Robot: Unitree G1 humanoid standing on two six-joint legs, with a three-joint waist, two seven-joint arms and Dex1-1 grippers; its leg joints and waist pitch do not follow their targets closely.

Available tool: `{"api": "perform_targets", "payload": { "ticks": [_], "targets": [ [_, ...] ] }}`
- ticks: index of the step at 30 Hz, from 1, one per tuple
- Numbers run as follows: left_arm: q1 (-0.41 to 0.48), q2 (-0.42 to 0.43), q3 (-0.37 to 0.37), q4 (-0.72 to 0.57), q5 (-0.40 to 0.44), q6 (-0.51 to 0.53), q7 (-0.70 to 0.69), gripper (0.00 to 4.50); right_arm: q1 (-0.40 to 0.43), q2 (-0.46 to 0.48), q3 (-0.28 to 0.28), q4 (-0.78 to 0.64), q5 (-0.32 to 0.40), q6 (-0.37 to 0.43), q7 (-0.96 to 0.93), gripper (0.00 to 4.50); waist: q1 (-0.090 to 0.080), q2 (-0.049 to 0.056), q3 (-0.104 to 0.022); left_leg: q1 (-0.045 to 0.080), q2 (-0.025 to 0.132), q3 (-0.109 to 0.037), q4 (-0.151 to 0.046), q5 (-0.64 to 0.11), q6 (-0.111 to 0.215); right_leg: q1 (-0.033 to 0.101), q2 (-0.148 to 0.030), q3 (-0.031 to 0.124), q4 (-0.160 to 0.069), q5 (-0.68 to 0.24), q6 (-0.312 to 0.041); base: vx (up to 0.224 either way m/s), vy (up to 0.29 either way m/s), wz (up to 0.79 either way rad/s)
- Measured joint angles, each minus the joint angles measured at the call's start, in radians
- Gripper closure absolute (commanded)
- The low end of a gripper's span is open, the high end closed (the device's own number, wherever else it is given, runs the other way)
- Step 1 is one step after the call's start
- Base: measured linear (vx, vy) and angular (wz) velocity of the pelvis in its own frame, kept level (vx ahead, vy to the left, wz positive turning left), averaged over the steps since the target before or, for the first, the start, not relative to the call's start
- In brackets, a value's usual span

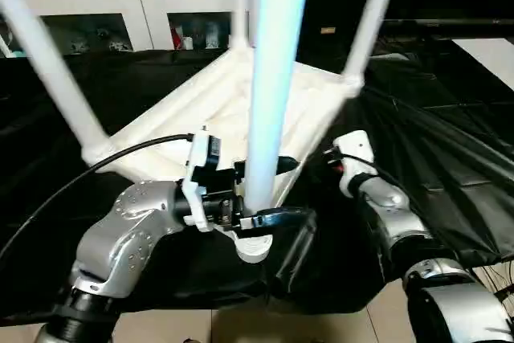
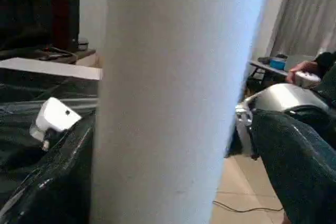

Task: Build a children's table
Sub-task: Rotate table base

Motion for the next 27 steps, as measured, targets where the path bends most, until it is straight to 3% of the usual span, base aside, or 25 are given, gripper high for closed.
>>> {"api": "perform_targets", "payload": {
  "ticks": [15, 23, 27],
  "targets": [
    [-0.141, -0.123, -0.075, 0.213, 0.144, -0.128, 0.024, 0.09, 0.008, 0.036, 0.012, -0.003, 0.000, -0.029, 0.089, 0.52, -0.002, 0.000, 0.000, 0.001, 0.000, 0.000, 0.000, 0.000, 0.000, 0.001, 0.000, 0.000, 0.000, 0.001, -0.002, 0.000, 0.000, 0.00],
    [-0.292, -0.178, -0.103, 0.457, 0.332, -0.322, 0.204, 0.09, 0.007, 0.058, 0.032, -0.003, -0.019, -0.057, 0.072, 0.52, -0.001, 0.002, 0.000, 0.005, 0.000, 0.000, 0.000, 0.000, 0.000, 0.003, 0.000, 0.000, 0.000, 0.002, -0.003, 0.000, 0.000, 0.00],
    [-0.320, -0.180, -0.099, 0.570, 0.397, -0.368, 0.296, 0.09, -0.002, 0.049, 0.035, 0.000, -0.033, -0.065, 0.007, 0.52, 0.002, 0.005, 0.001, 0.006, 0.000, -0.002, -0.001, 0.000, 0.000, 0.003, 0.000, -0.001, 0.000, 0.003, -0.004, 0.000, 0.000, 0.00]
  ]
}}
